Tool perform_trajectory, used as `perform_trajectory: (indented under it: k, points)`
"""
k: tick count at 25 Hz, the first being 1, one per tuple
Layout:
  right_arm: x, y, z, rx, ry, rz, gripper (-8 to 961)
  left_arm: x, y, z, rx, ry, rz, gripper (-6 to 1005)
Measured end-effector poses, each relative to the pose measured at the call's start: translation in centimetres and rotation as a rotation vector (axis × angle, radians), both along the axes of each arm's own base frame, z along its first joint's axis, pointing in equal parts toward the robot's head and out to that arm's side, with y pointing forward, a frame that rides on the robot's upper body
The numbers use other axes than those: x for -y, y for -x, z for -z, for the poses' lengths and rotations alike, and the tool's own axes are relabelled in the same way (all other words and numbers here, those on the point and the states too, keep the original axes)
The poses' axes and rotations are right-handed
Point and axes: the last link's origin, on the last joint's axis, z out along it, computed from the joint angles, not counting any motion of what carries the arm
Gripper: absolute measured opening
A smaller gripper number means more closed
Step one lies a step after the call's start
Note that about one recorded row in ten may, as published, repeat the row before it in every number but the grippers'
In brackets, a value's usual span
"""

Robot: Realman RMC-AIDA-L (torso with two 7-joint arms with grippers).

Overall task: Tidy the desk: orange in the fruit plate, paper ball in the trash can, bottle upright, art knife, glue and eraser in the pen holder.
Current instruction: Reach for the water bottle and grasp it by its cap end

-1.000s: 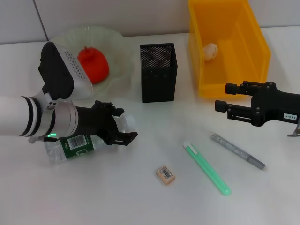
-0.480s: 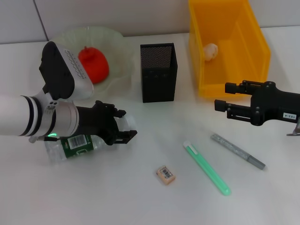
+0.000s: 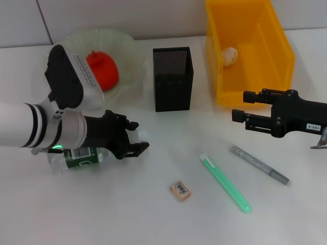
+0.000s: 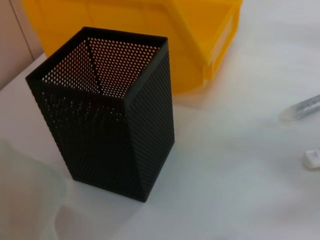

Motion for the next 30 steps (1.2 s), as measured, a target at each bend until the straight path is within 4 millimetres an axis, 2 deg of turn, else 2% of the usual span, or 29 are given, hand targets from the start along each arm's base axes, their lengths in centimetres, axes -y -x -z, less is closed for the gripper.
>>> perform_trajectory:
  k: [15,30]
  points:
    - [-0.16,0.14,0.21,-0.006,0.006,-0.002,638,0.61,-0.75,0.2,-0.054,0.037,0.025,565]
    - [-0.34,0.25,0.38,-0.008,0.011,-0.008,639,0.23,-0.66,-0.23,-0.052,0.013,0.03,638]
